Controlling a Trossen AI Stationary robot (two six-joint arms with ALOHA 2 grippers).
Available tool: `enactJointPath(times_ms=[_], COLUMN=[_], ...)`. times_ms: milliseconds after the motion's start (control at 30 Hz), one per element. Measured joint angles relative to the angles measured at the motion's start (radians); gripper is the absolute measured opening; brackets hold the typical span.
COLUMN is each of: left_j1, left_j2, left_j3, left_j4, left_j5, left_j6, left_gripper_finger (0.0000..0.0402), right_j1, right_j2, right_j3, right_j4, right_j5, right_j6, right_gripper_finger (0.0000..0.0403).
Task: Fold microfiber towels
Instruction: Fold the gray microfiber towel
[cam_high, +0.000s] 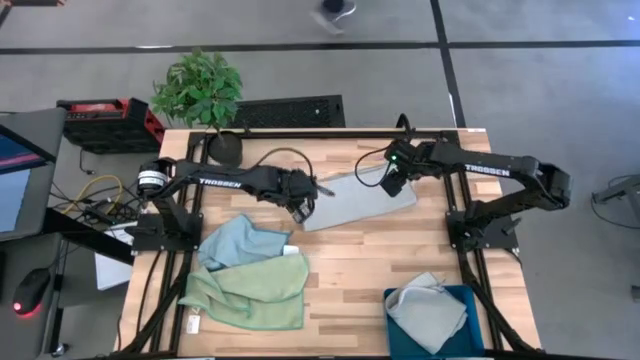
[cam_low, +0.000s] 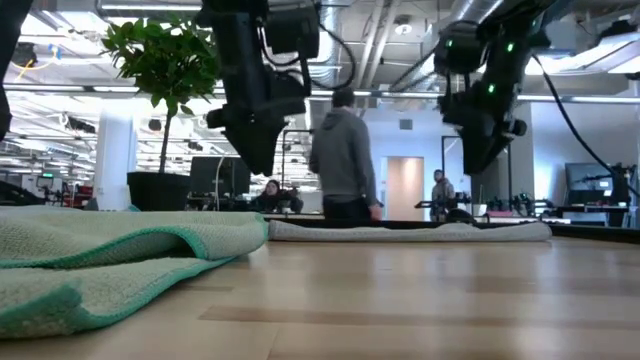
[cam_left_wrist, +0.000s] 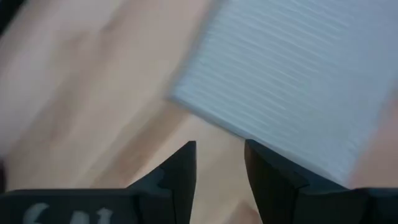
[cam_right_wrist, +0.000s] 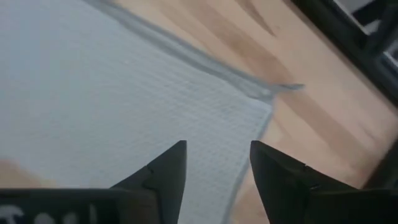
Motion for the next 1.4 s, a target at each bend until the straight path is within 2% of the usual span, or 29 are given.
enactJointPath(times_ms=[100, 233, 400, 533, 933, 1067, 1267, 1400], left_j1=[-0.061, -0.156, -0.233, -0.259, -0.264, -0.255, -0.232, -0.214], left_j2=[0.0, 0.0, 0.0, -0.001, -0.001, -0.001, -0.001, -0.001], left_j3=[0.0, 0.0, 0.0, -0.032, -0.205, -0.267, -0.321, -0.337], left_j4=[0.007, 0.008, 0.014, 0.119, 0.474, 0.576, 0.617, 0.626], left_j5=[0.056, 0.05, -0.006, 0.005, 0.036, 0.034, -0.013, -0.001], left_j6=[0.069, 0.152, 0.234, 0.222, 0.468, 0.472, 0.494, 0.513], left_gripper_finger=[0.013, 0.013, 0.013, 0.013, 0.013, 0.013, 0.013, 0.013], right_j1=[0.012, 0.049, 0.106, 0.144, 0.212, 0.217, 0.217, 0.217], right_j2=[-0.048, -0.127, -0.204, -0.239, -0.238, -0.237, -0.237, -0.237], right_j3=[0.03, 0.045, 0.045, 0.045, 0.045, 0.045, 0.045, 0.045], right_j4=[-0.047, -0.059, -0.061, -0.061, -0.061, -0.061, -0.06, -0.06], right_j5=[-0.073, -0.131, -0.14, -0.14, -0.14, -0.138, -0.137, -0.137], right_j6=[-0.008, -0.008, -0.008, -0.008, -0.007, -0.007, -0.007, -0.006], right_gripper_finger=[0.0203, 0.0202, 0.0198, 0.0199, 0.0194, 0.0195, 0.0196, 0.0195])
